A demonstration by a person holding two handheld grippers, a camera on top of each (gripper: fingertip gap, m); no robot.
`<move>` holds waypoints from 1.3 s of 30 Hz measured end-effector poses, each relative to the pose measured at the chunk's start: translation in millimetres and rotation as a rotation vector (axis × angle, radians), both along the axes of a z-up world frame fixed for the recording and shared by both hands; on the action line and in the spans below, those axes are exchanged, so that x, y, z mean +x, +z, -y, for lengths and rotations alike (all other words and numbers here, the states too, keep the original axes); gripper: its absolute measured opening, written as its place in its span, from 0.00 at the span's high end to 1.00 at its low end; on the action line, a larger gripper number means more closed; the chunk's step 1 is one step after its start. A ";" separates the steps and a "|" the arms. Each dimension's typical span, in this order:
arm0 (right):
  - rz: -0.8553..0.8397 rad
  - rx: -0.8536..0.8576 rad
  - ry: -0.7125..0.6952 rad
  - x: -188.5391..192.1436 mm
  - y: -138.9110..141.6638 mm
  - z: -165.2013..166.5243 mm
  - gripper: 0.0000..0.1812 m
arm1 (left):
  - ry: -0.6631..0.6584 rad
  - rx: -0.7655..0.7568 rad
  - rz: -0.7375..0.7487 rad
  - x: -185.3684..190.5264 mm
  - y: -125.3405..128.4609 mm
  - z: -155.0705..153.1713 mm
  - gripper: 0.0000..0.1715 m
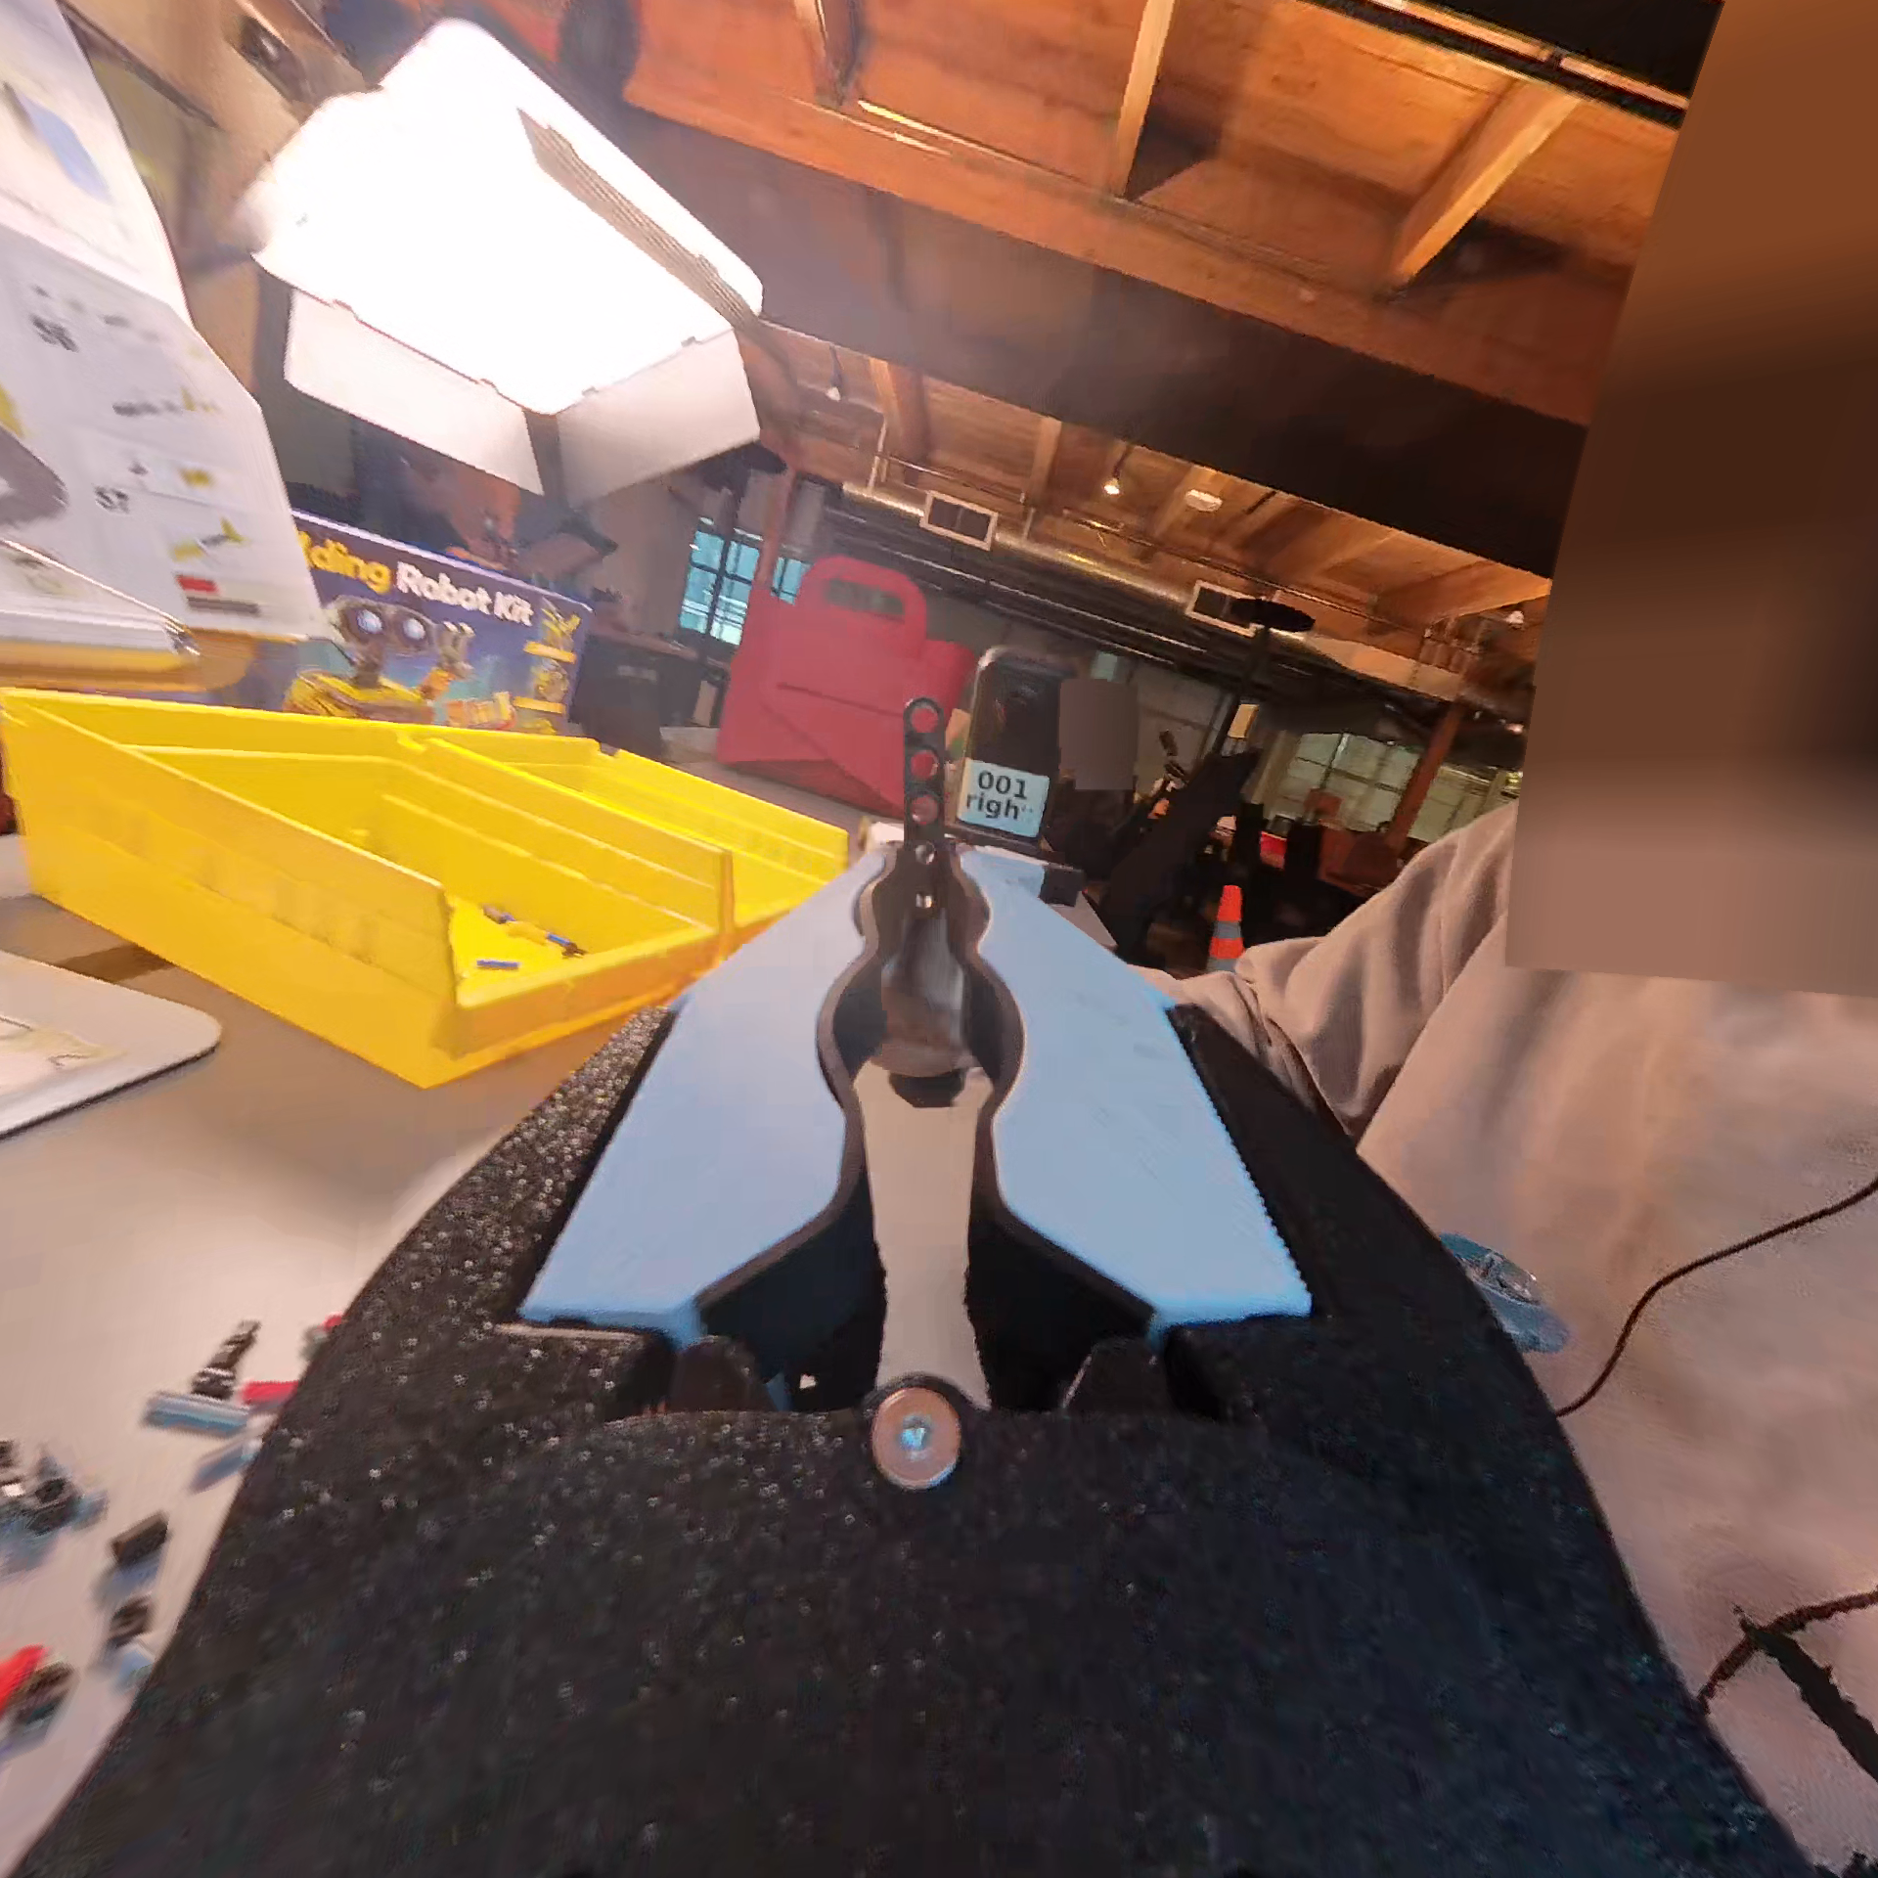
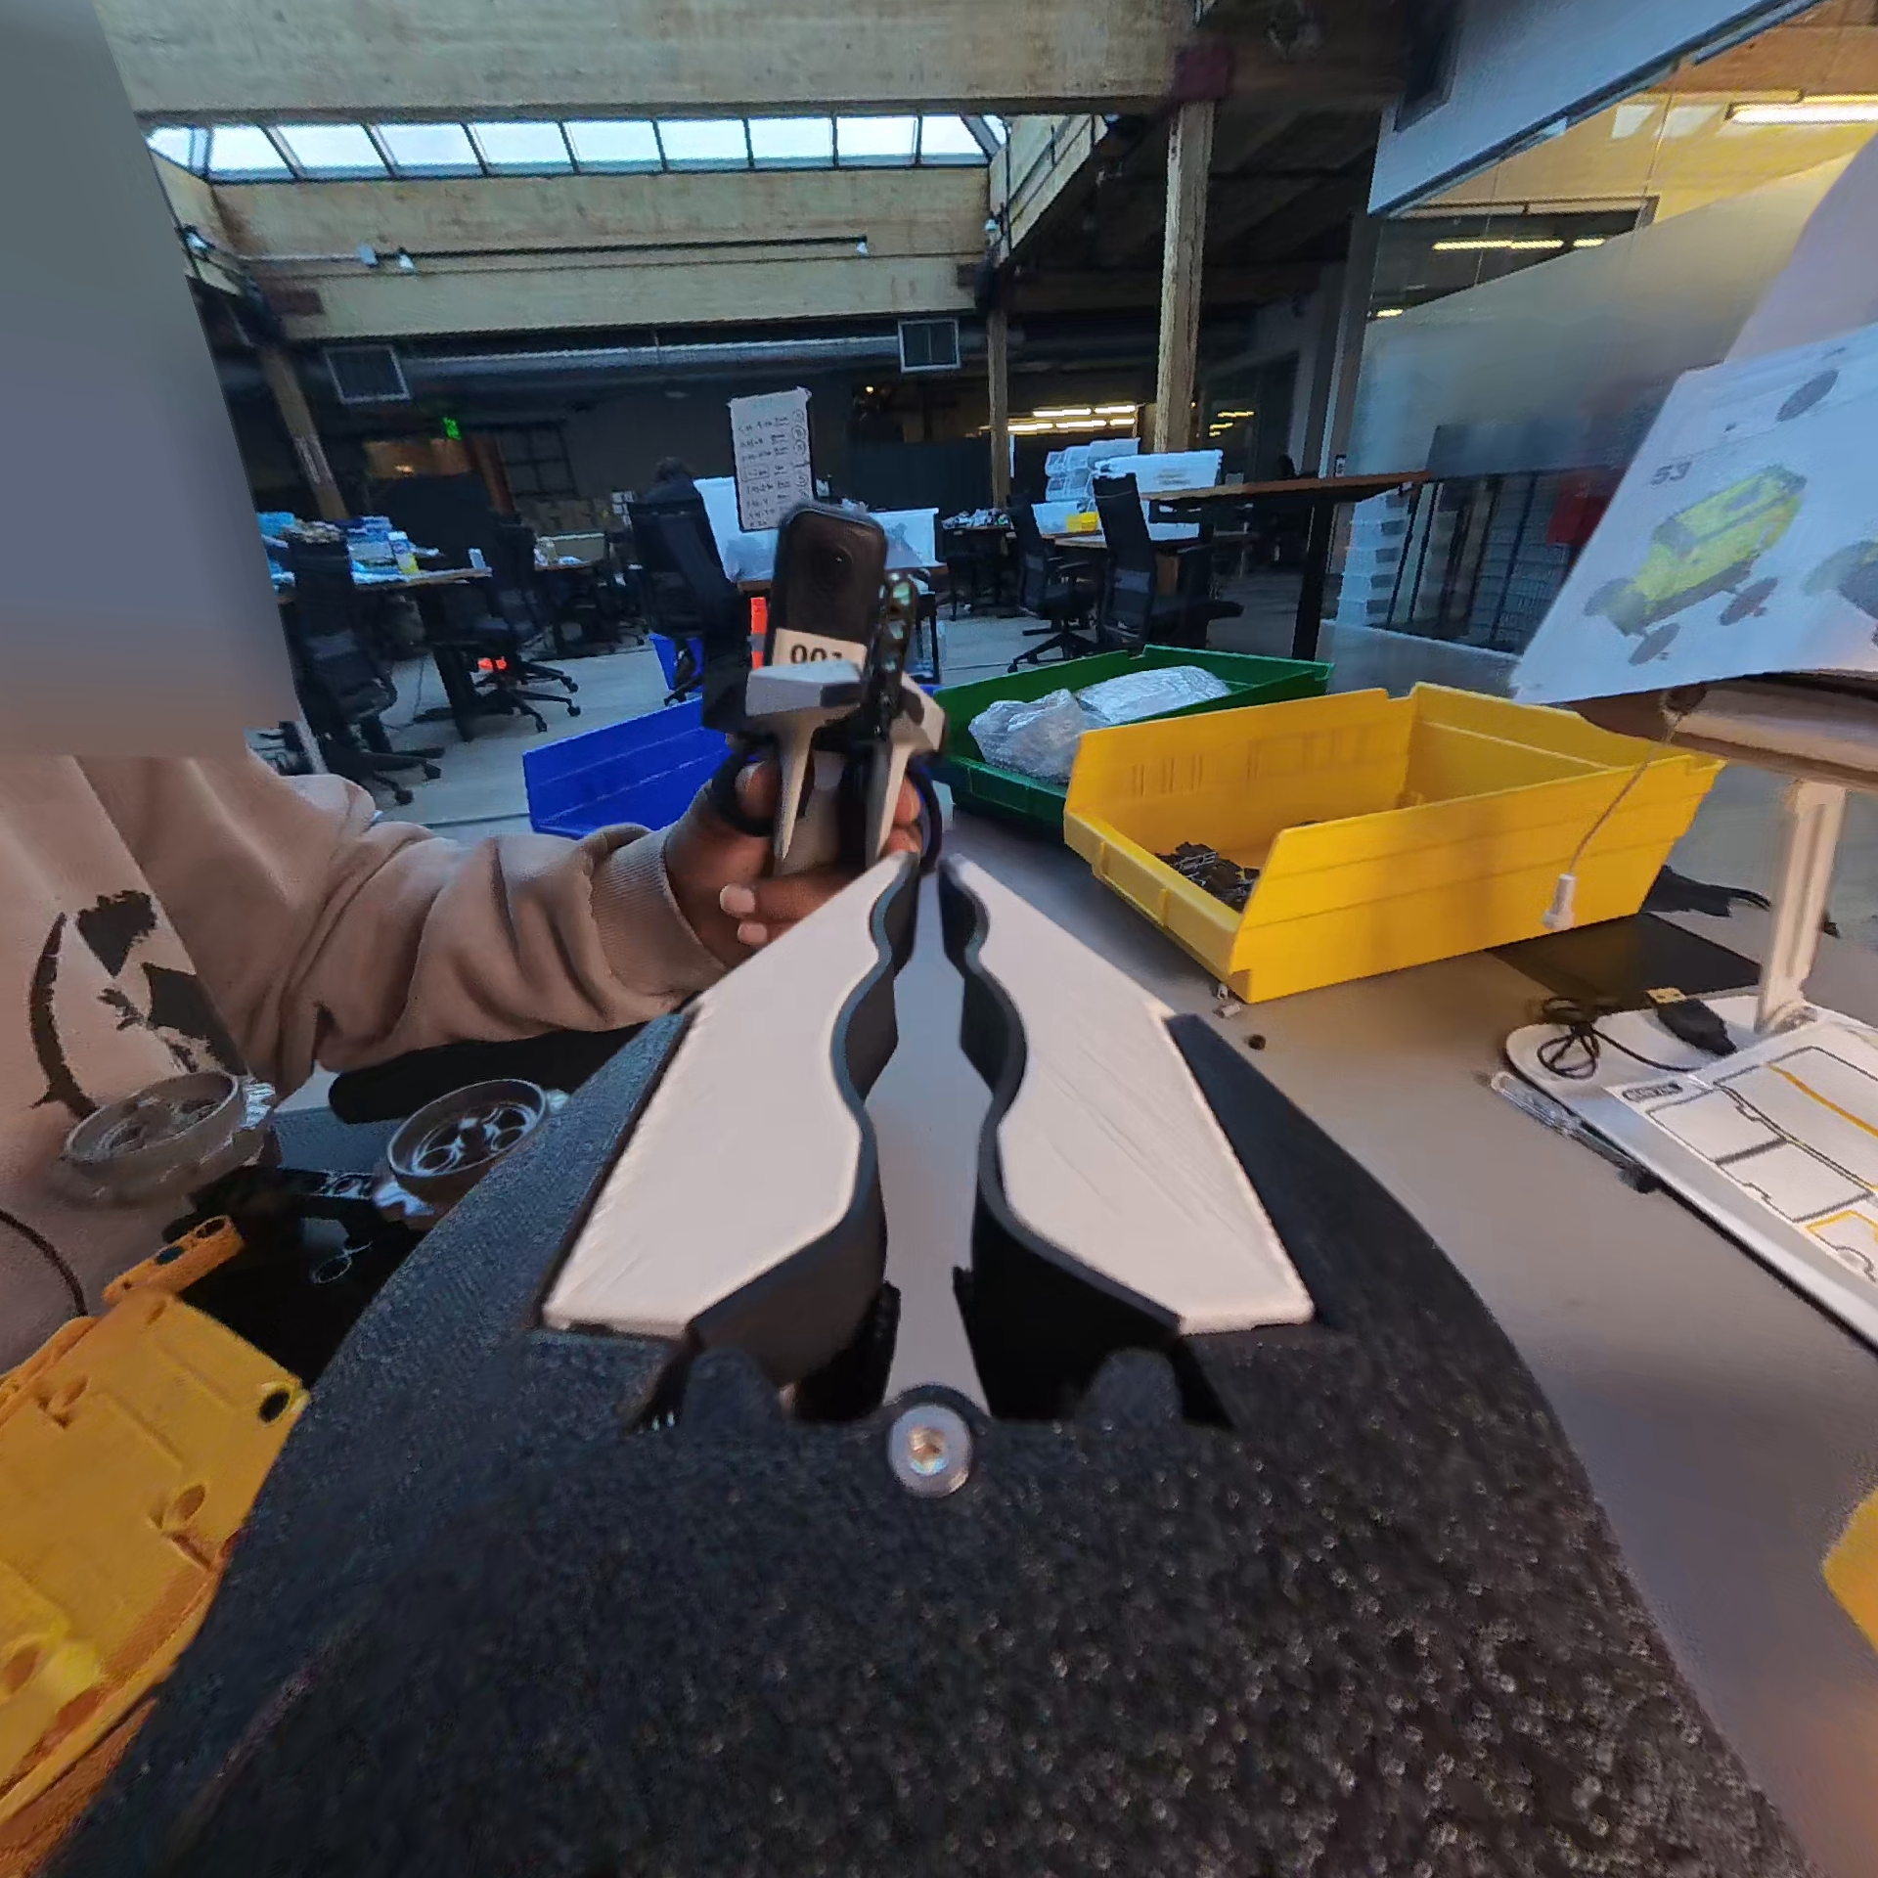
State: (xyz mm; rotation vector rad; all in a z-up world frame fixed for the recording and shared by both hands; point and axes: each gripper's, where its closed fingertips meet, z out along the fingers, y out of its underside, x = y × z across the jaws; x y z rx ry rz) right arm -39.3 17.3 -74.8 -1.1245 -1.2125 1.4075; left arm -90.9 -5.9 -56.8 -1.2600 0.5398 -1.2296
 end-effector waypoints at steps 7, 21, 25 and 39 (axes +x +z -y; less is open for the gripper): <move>0.002 0.030 0.053 -15.2 0.7 24.1 0.96 | -0.104 -0.024 -0.043 34.2 -16.6 10.3 0.96; 0.046 0.043 0.094 -15.3 -7.6 33.4 0.99 | -0.118 -0.020 -0.102 43.4 -25.2 13.7 0.94; 0.091 0.058 0.107 -15.8 -16.0 34.9 0.99 | -0.116 -0.007 -0.172 40.7 -29.0 15.4 0.89; 0.140 0.045 0.205 -14.8 -25.6 42.4 1.00 | -0.134 0.012 -0.401 40.7 -44.1 22.7 0.96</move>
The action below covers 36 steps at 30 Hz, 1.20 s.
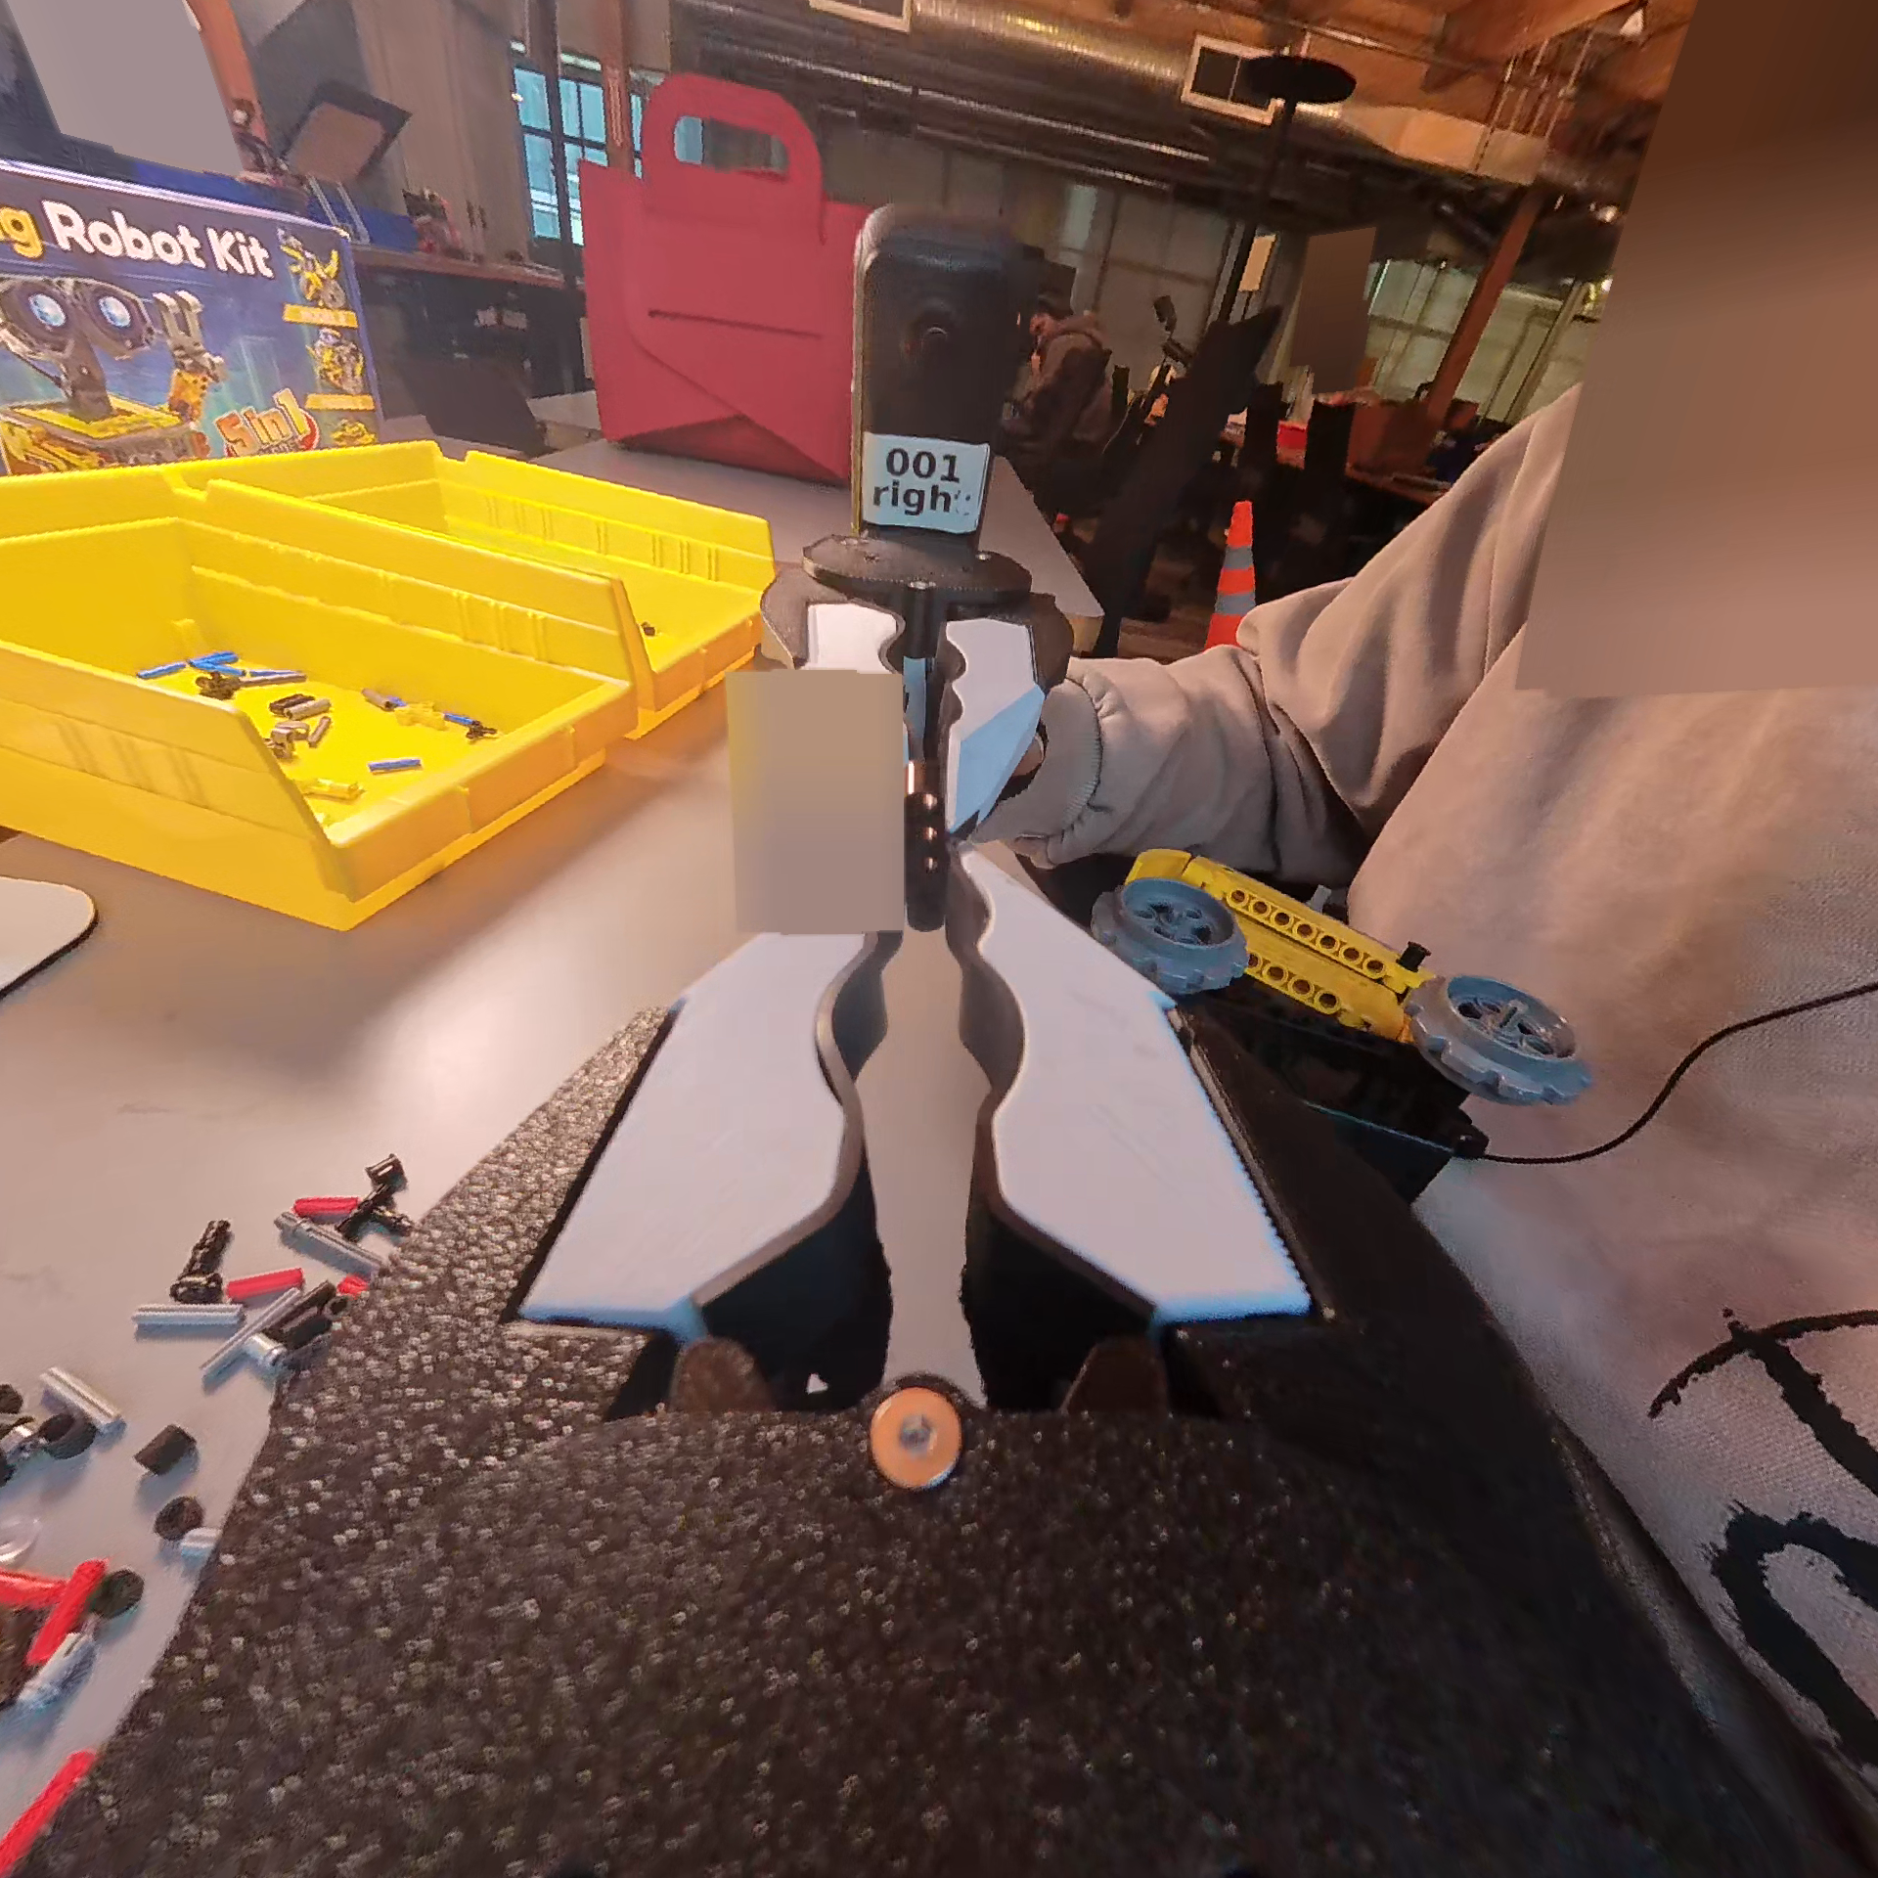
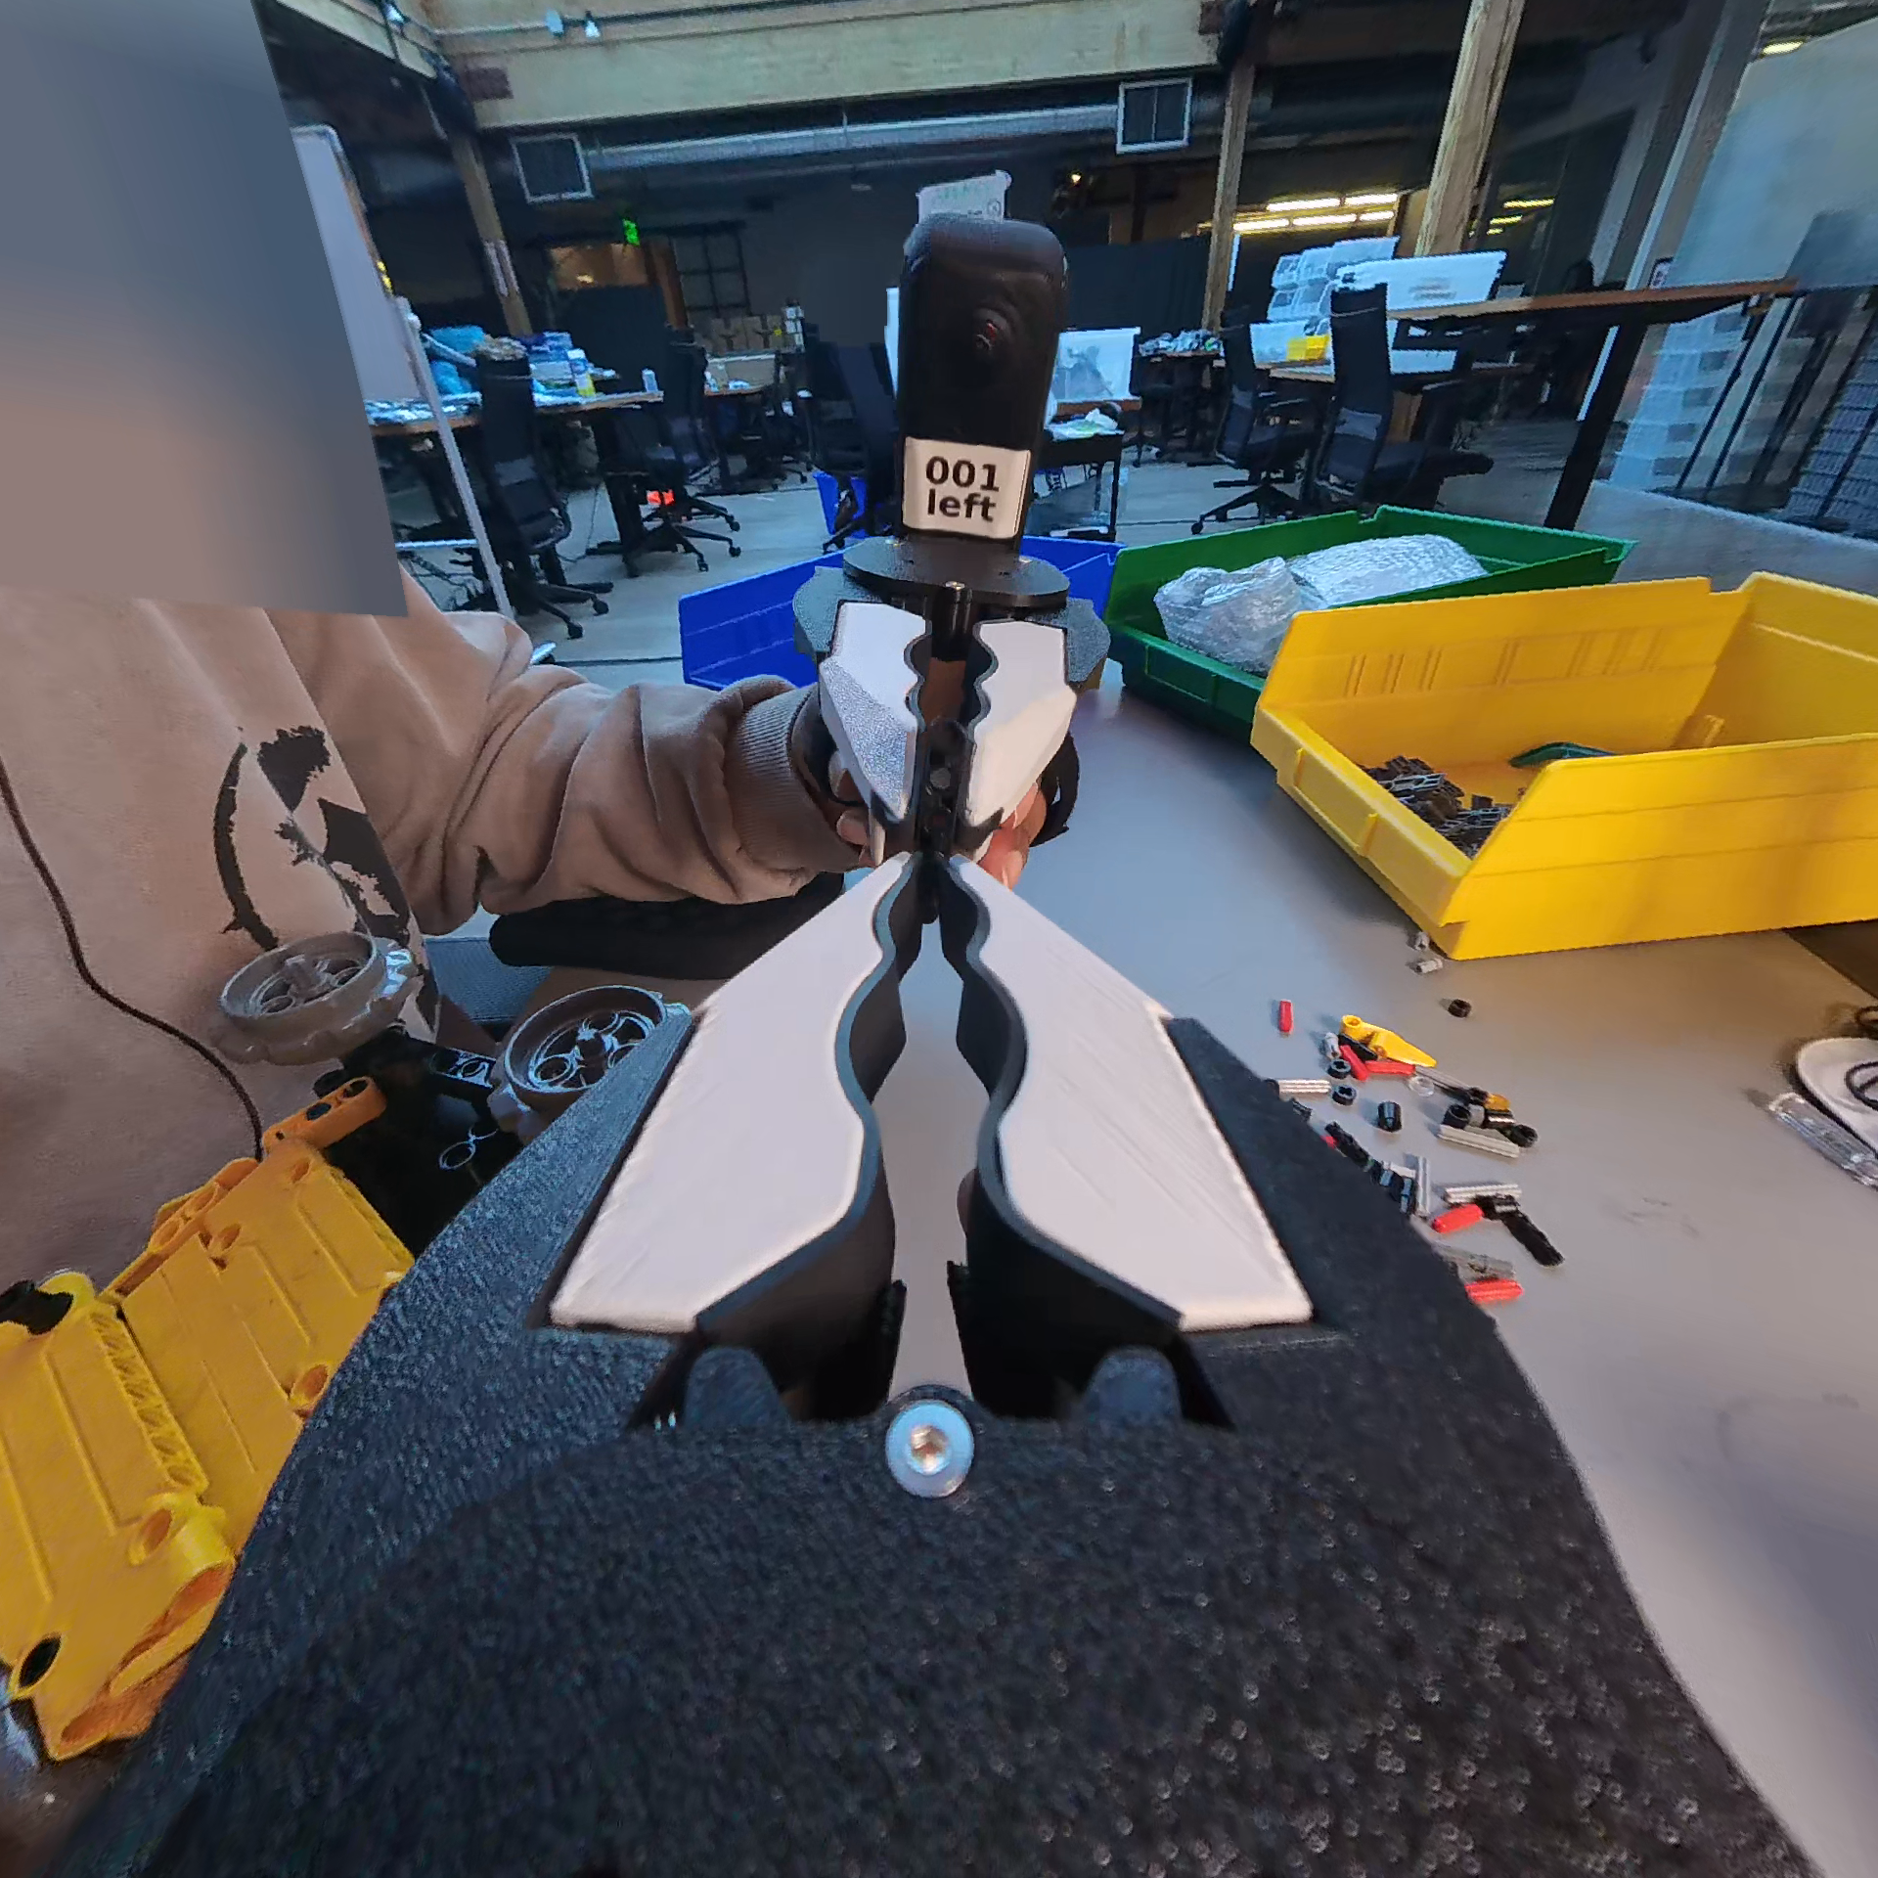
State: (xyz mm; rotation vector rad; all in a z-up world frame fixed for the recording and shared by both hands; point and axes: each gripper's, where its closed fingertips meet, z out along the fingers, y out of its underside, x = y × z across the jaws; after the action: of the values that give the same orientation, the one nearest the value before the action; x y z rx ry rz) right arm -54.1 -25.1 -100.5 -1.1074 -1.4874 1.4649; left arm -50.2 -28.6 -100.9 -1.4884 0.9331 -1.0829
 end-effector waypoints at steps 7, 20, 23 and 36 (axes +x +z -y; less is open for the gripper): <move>-0.116 0.024 -0.135 44.1 39.6 -42.7 1.00 | 0.162 0.065 -0.034 -55.0 12.0 -12.8 0.96; 0.059 0.115 -0.039 -3.0 -8.9 -1.5 0.98 | 0.036 0.039 -0.030 1.3 -7.6 -1.2 0.96; 0.072 0.120 -0.031 -2.9 -10.7 0.7 0.98 | 0.033 0.042 -0.030 2.1 -8.5 0.3 0.96; 0.059 0.087 -0.032 -1.9 -6.4 1.2 0.98 | 0.122 0.299 -0.090 4.9 -2.3 1.0 0.96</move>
State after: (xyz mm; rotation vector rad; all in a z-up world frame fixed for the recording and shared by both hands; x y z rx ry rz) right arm -56.0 -26.3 -106.9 -1.1249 -1.5524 1.3434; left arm -45.3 -29.6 -103.2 -1.3352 1.0054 -0.7570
